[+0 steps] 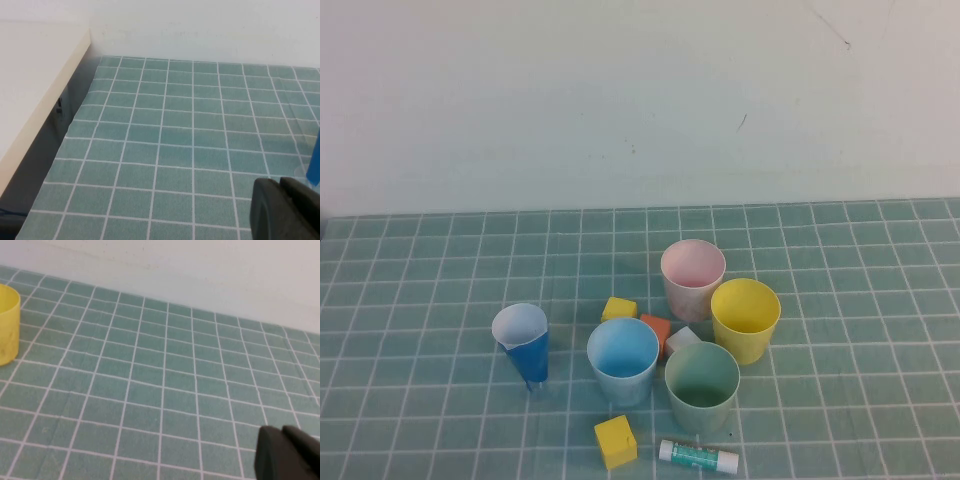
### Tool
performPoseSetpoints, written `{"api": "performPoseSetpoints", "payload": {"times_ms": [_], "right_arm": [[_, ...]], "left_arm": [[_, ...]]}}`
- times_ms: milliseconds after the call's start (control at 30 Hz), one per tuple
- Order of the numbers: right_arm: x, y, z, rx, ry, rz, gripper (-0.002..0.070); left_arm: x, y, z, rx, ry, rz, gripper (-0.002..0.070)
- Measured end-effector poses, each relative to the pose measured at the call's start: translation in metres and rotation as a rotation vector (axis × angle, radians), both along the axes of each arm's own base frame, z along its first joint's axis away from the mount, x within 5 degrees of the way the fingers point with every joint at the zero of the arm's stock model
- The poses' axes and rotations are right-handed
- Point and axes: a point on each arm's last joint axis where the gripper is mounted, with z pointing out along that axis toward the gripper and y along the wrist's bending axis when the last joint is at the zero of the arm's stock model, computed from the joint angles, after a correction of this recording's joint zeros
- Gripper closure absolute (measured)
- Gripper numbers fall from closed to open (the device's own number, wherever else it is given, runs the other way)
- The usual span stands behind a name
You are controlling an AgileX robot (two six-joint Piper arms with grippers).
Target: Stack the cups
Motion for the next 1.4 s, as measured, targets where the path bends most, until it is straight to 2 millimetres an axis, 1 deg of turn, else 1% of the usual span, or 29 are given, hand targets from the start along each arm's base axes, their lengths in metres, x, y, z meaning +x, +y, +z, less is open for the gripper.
{"api": "performPoseSetpoints", "payload": {"times_ms": [800, 1033, 1200, 1267, 1300, 1367, 1400], "right_arm": [[-0.0001, 0.0, -0.0002, 0.0, 0.002, 0.0, 0.0679], [-0.0001, 0.0, -0.0002, 0.0, 0.002, 0.0, 0.0679], [-0.0001, 0.0, -0.0002, 0.0, 0.002, 0.0, 0.0679], [-0.0001, 0.0, -0.0002, 0.0, 0.002, 0.0, 0.0679], [-0.0001, 0.0, -0.0002, 0.0, 0.002, 0.0, 0.0679], [-0.0001, 0.0, -0.0002, 0.0, 0.002, 0.0, 0.0679], [-0.0001, 0.0, -0.0002, 0.0, 0.002, 0.0, 0.0679]], "left_arm": [[0.0, 0.0, 0.0, -0.003, 0.0, 0.001, 0.0678], [-0.0001, 0.0041, 0.0, 0.123, 0.003, 0.012, 0.0678], [-0.0001, 0.0047, 0.0001, 0.143, 0.003, 0.013, 0.0678], [0.0, 0.0038, 0.0004, 0.117, -0.001, 0.011, 0.0678], [0.0003, 0.0025, 0.0004, 0.078, -0.009, 0.006, 0.0678], [0.001, -0.0007, 0.0019, -0.031, -0.034, 0.0, 0.0678], [0.0013, -0.0034, 0.0031, -0.148, -0.049, -0.001, 0.0678]]}}
